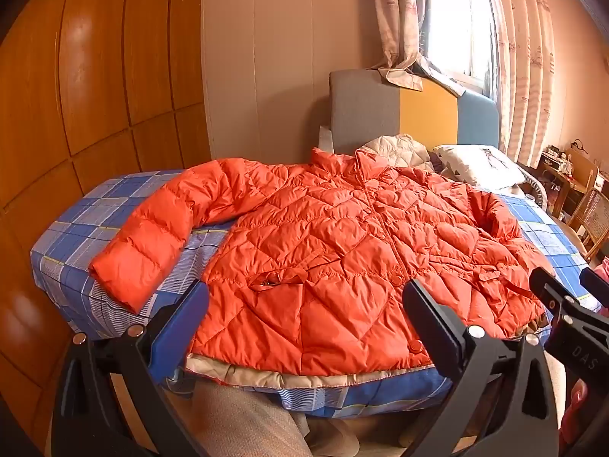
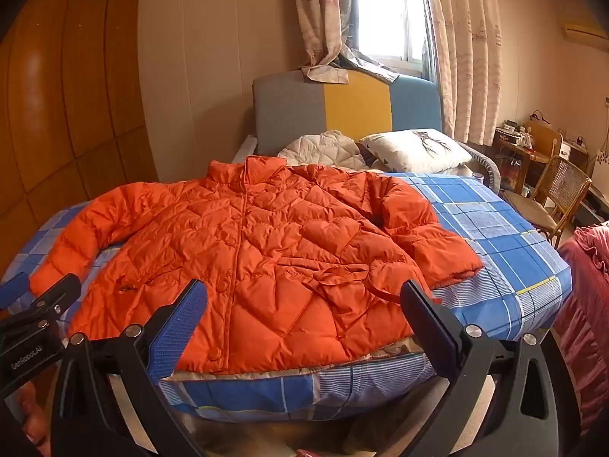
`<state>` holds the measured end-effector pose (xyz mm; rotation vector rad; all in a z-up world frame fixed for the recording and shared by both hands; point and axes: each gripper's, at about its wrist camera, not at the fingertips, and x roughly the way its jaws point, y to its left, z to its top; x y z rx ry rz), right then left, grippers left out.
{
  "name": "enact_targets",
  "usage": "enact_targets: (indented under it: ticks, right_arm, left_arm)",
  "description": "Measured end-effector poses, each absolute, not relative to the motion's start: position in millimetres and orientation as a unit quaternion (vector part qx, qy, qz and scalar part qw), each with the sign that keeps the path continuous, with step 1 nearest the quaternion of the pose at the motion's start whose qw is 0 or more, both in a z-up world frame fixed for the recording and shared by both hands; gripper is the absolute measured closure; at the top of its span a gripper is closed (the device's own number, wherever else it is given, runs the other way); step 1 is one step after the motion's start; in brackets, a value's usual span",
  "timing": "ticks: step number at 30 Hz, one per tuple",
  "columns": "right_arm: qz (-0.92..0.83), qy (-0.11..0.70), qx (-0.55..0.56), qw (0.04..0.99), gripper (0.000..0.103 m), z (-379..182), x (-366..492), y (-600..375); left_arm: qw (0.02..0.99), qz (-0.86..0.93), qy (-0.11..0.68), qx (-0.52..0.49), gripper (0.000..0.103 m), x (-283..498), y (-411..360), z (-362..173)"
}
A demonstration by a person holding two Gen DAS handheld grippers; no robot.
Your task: Fold large clothes
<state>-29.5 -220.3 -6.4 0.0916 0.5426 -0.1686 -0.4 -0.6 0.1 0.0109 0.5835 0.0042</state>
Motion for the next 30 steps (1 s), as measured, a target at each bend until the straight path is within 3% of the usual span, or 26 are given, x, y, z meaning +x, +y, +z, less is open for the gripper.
enact_targets:
  ticks: [30]
  right_arm:
    - [-0.079,0.279,0.046,0.956,0.003,-9.8,-27.2,-219.9]
  left_arm:
    - [0.957,0.003,0.291,0.004,0.002,-0.5,0.1,0.4]
